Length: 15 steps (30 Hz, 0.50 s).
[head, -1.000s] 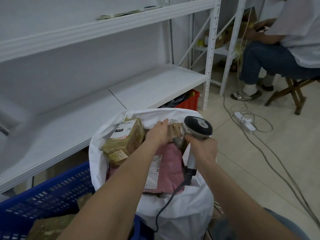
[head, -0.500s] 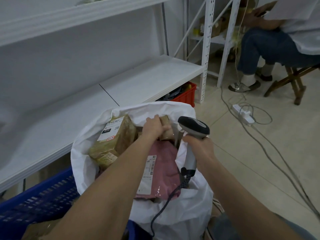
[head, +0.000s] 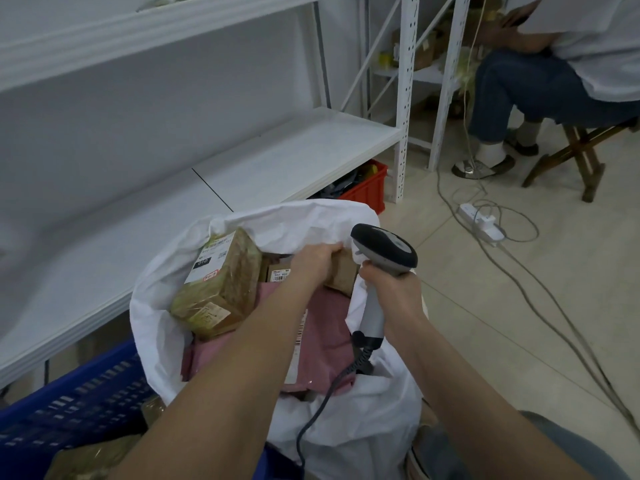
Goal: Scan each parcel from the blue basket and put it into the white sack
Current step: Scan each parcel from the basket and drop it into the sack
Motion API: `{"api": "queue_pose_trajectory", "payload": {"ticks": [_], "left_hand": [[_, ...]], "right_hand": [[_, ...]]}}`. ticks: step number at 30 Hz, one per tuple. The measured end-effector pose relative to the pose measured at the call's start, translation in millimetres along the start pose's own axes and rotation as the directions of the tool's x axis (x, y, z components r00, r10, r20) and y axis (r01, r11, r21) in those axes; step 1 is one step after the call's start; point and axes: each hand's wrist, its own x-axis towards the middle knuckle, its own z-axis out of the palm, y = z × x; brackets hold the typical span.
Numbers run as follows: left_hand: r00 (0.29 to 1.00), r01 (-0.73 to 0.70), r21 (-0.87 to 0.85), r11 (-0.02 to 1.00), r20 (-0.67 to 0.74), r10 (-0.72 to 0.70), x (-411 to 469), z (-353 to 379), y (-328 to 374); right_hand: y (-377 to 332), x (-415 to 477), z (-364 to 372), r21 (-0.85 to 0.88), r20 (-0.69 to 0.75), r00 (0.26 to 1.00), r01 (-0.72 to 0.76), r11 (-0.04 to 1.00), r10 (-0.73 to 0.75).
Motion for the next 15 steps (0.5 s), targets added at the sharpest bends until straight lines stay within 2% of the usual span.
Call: {"api": "queue_pose_trajectory", "payload": {"ticks": [1, 3, 6, 10, 15], "left_hand": [[1.0, -0.01, 0.039, 0.999, 0.029, 0.009, -0.8, -1.3, 0.8], [0.999, 0.01, 0.004, 1.0, 0.043, -0.01, -7.0, -10.1, 0.2], [0.996, 0.076, -0.006, 0.997, -0.035, -0.077, -33.2, -25.8, -11.6], [0.987, 0.092, 0.009, 0.996, -0.133, -0.09, -83.9, -46.1, -32.4], [0.968, 0.102, -0.044, 0.994, -0.225, -0.109, -160.0, -81.6, -68.2]], "right_hand": [[0.2, -1.6, 1.4, -0.014, 0.002, 1.0, -0.001, 1.0, 0.001], [-1.4, -5.7, 3.2, -0.023, 0.008, 1.0, 0.001, 1.0, -0.001], [-6.9, -20.6, 4.0, -0.005, 0.029, 0.999, 0.02, 1.0, -0.02], [-13.1, -51.4, 13.5, -0.034, 0.042, 0.995, 0.087, 0.996, -0.085], [-9.0, -108.4, 40.0, -0.047, 0.181, 0.982, 0.067, 0.997, -0.057]]}}
